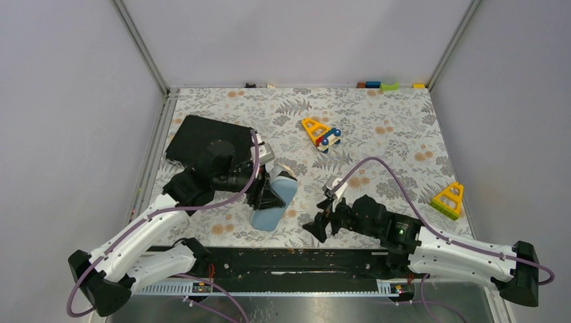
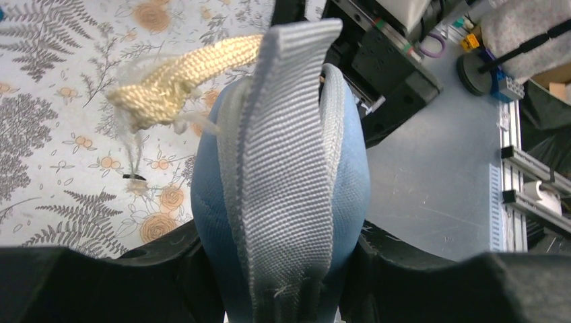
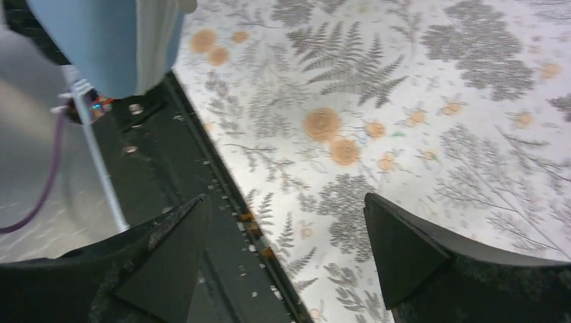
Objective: Open the umbrella
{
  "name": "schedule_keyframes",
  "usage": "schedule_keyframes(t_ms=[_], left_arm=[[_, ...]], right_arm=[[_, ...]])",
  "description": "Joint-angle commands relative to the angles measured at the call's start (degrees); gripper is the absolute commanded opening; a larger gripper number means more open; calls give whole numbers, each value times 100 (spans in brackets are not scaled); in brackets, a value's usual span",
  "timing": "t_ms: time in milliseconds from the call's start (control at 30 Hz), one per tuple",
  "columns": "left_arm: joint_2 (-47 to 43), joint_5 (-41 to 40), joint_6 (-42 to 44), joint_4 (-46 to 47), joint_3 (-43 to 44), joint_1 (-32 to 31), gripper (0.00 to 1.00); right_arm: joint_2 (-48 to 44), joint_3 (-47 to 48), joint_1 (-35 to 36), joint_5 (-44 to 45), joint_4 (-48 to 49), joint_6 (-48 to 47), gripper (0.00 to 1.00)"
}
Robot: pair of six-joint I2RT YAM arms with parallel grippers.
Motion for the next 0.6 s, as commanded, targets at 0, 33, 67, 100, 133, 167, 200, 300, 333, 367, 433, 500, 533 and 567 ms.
schedule_keyframes(t_ms=[0,33,67,100,133,167,200,300,333,367,433,500,533,567], left_arm=[[226,-185,-407,185,501,186,0],[280,-149,-464,161,528,238,0],[329,-84,-548,155,527,297,0],[362,39,-616,159,532,349,0],[405,106,-688,175,532,385,0],[442,152,-752,193,528,420,0],[492,205,-792,190,524,440,0],[638,334,-875,189,510,459,0],[671,370,-893,193,514,456,0],[679,399,-908,194,515,459,0],[675,388,-934,234,500,457,0],[666,318,-936,238,488,460,0],[662,297,-930,243,484,464,0],[662,278,-928,239,476,458,0]], right_arm=[[-64,-264,508,1939,768,-522,91],[20,-290,706,2368,985,-688,91],[122,-292,902,2764,1202,-839,90],[267,-288,1081,3144,1463,-983,89],[408,-286,1189,3438,1703,-1084,89],[571,-288,1250,3675,1970,-1157,88],[731,-292,1287,3803,2235,-1230,88],[1185,-265,1335,3994,2913,-1500,77],[1413,-213,1334,4028,3066,-1604,73],[1593,-129,1334,4066,3159,-1697,69],[1899,51,1334,4101,3196,-1880,66],[2080,153,1339,4090,3246,-1961,65],[2123,157,1332,4066,3312,-1979,63],[2131,134,1338,4018,3391,-1993,62]])
